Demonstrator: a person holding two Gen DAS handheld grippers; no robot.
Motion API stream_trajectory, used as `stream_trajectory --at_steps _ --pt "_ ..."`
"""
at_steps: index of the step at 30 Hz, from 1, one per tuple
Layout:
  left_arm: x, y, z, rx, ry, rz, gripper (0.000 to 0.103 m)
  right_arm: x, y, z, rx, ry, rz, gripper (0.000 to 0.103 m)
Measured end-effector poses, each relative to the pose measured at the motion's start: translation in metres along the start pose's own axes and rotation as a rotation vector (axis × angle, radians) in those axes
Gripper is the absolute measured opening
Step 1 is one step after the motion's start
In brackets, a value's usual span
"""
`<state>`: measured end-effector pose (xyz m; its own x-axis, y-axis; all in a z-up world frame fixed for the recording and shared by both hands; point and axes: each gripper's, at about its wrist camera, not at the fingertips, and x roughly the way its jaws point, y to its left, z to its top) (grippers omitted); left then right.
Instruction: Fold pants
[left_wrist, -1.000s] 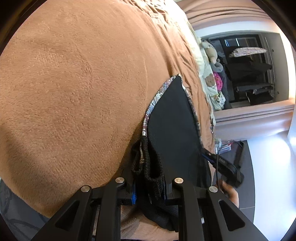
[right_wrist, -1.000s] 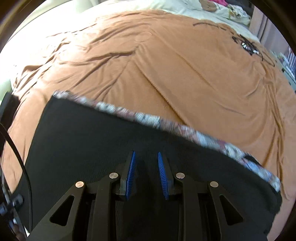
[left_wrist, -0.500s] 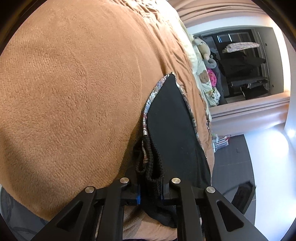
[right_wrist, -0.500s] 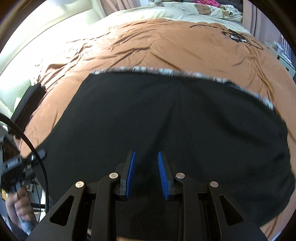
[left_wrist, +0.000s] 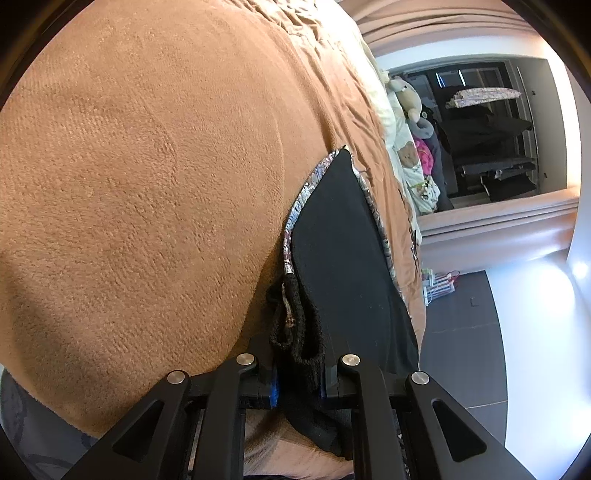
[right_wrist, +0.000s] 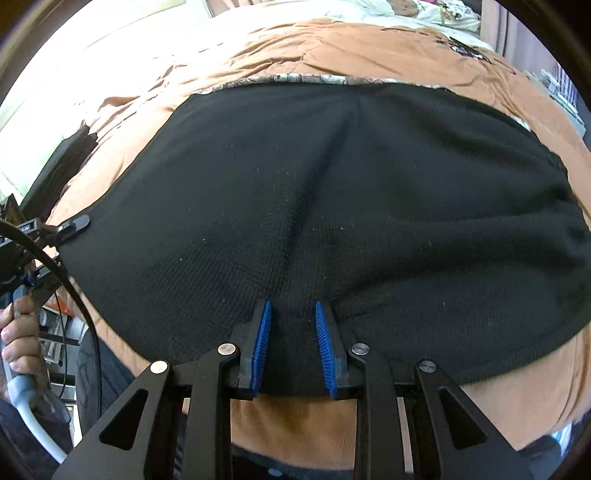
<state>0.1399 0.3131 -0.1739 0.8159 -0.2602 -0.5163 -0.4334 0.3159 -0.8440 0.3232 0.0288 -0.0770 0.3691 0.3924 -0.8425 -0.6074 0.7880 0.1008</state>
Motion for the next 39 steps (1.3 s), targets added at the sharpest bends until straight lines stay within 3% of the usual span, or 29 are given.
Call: stream_trajectory --at_steps 8,16,22,27,32,39 --pt "0.002 -0.005 0.001 0.005 -0.008 -0.005 0.011 -0.014 -0.003 0.004 0.012 0.037 0.015 0.023" --pt "-0.006 -0.031 0.003 0.035 -0.022 -0.066 0.009 -0.032 -0.013 0.032 0.075 -0.07 0.076 0.023" --pt "-0.012 -0.07 0.005 0.101 -0.03 -0.123 0.009 -0.012 -0.006 0.044 0.094 -0.077 0.112 0.023" --pt "-0.005 -0.112 0.004 0.173 -0.008 -0.155 0.009 0.014 -0.016 0.018 0.132 -0.023 0.16 0.023" --pt "0.008 -0.158 -0.001 0.251 0.015 -0.182 0.009 -0.007 -0.04 0.003 0.172 -0.043 0.26 0.022" --pt "0.032 -0.225 -0.02 0.364 0.057 -0.217 0.009 -0.047 -0.098 -0.014 0.262 -0.149 0.258 0.023"
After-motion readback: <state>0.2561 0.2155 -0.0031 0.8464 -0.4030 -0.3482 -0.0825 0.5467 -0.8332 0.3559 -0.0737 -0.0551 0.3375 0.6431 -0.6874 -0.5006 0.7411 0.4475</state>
